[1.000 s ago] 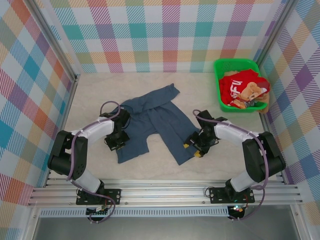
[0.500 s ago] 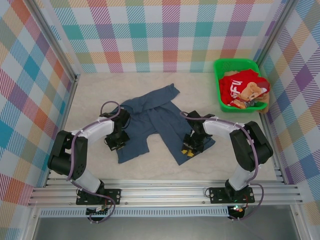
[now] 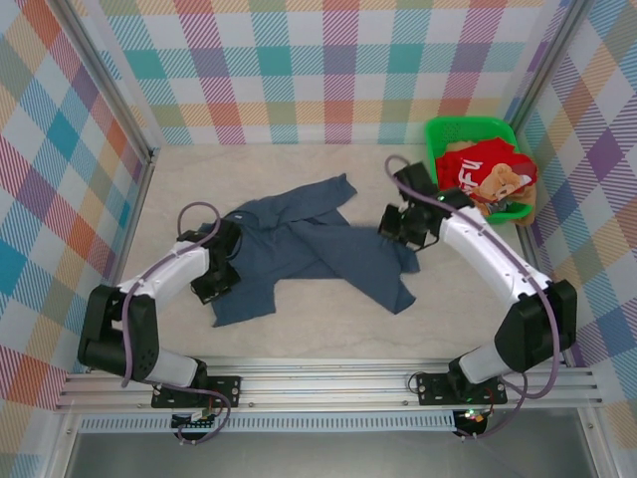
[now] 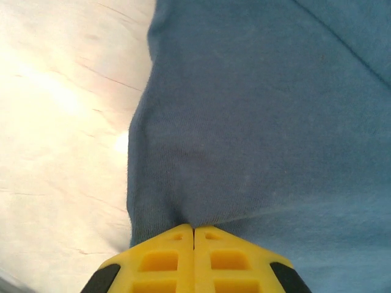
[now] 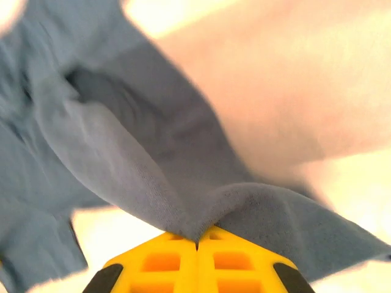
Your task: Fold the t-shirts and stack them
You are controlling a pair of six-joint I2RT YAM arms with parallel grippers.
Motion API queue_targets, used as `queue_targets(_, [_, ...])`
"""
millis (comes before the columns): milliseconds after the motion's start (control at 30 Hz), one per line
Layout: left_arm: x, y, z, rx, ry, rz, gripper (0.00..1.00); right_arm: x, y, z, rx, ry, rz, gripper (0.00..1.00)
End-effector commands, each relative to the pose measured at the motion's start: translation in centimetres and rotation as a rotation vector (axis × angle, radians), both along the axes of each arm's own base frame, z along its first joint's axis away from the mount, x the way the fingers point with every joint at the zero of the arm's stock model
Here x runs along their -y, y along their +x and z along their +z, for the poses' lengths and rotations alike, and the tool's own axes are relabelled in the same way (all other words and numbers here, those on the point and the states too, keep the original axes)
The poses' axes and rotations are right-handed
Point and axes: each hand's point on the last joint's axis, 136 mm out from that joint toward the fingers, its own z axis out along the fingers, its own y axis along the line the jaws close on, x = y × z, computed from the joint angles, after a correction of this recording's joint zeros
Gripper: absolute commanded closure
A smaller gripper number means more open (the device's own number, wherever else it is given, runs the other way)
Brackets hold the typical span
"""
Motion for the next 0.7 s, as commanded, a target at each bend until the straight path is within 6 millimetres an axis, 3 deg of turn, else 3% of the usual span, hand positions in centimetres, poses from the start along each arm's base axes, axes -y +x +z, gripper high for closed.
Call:
queue_targets(0, [-3.1, -1.6, 1.1, -0.03, 0.118, 0.02, 1.0, 2.6, 3.6, 1.1, 0.056, -0.047, -0.046, 1.0])
queue_targets(67, [-3.5, -1.5, 1.2, -0.019, 0.123, 0.041, 1.0, 3.2, 6.5, 1.7, 0.088, -0.044, -0.068, 1.0])
queue_targets(267, [-4.5, -0.1, 1.7, 0.02, 0.122, 0.092, 1.0, 4.8, 14.2, 0.5, 0.101, -0.058, -0.12, 1.0])
queue_targets(433, [-3.9, 1.6, 1.5, 0.05, 0.086, 0.092, 1.0, 4.7, 18.7, -2.4, 0.021, -0.02, -0.115, 0.99])
queue_targets(500, [-3.3, 2.4, 1.2, 0.064, 0.051, 0.097, 1.0, 3.8, 19.4, -4.0, -0.035, 0.006, -0.086, 0.71])
queue_targets(533, [-3.0, 2.7, 1.0, 0.064, 0.035, 0.097, 1.0, 3.5, 19.6, -4.5, -0.058, 0.015, -0.071, 0.63])
queue_targets(567, [-2.6, 3.1, 0.8, 0.067, 0.014, 0.093, 1.0, 3.3, 19.7, -4.7, -0.073, 0.013, -0.062, 0.57])
queue_targets(667, [-1.8, 4.1, 0.5, 0.059, -0.024, 0.086, 1.0, 4.2, 19.3, -3.4, -0.049, -0.039, -0.085, 0.53])
